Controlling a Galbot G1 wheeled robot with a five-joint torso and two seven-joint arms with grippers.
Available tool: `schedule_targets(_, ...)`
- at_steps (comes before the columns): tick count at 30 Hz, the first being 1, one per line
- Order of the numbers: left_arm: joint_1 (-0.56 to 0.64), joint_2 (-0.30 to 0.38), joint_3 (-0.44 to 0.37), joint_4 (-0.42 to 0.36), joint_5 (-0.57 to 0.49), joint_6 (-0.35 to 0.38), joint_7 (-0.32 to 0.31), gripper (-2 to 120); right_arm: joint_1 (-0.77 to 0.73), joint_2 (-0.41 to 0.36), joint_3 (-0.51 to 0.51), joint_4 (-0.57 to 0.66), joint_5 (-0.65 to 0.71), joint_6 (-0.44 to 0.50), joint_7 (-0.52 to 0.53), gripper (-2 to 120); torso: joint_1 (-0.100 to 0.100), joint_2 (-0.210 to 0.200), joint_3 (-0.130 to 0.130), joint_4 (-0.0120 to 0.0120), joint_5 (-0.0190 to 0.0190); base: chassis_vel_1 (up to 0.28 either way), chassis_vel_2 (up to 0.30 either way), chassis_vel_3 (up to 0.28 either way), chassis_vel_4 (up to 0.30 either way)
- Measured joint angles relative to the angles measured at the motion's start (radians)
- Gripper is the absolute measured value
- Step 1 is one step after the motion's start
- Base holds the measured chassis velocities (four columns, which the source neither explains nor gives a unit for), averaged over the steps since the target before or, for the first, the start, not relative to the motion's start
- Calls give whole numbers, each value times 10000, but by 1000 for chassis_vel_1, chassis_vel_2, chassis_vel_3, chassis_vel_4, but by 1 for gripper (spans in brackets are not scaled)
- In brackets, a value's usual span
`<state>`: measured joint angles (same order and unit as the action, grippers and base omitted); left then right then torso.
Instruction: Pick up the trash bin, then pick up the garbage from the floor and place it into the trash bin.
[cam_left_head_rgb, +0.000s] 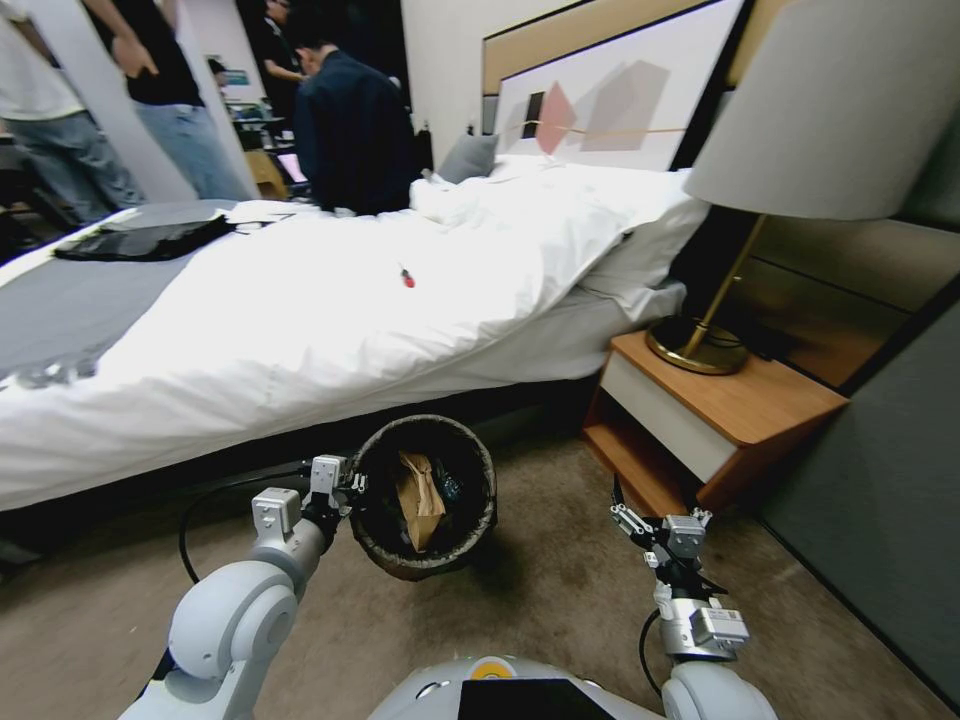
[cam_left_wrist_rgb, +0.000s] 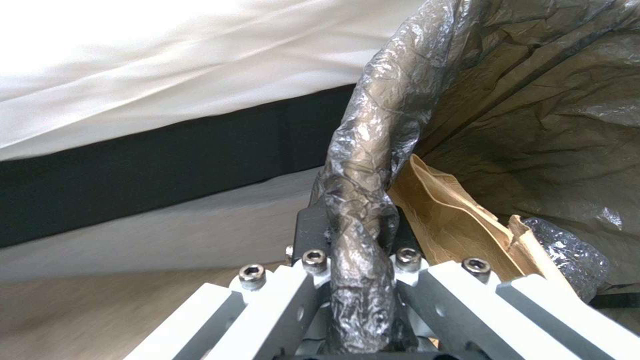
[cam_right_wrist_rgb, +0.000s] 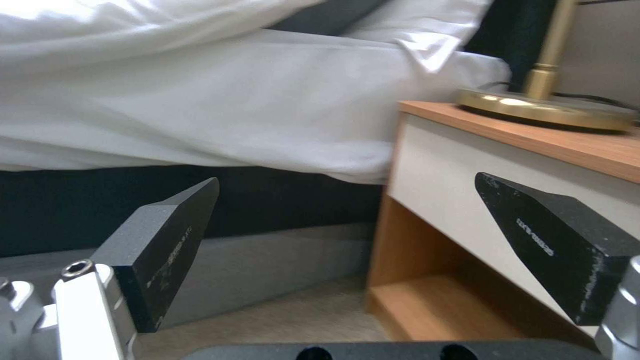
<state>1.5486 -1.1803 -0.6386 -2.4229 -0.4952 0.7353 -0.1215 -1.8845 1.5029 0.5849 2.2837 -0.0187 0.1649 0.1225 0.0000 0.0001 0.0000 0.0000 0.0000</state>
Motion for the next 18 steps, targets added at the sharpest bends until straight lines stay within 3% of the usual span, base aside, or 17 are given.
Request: schedule_targets(18, 9, 7, -20, -45, -12, 0, 0, 1, -5, -41, 5, -23, 34, -29, 0, 100, 0, 0, 0, -1, 0, 82, 79, 77, 74)
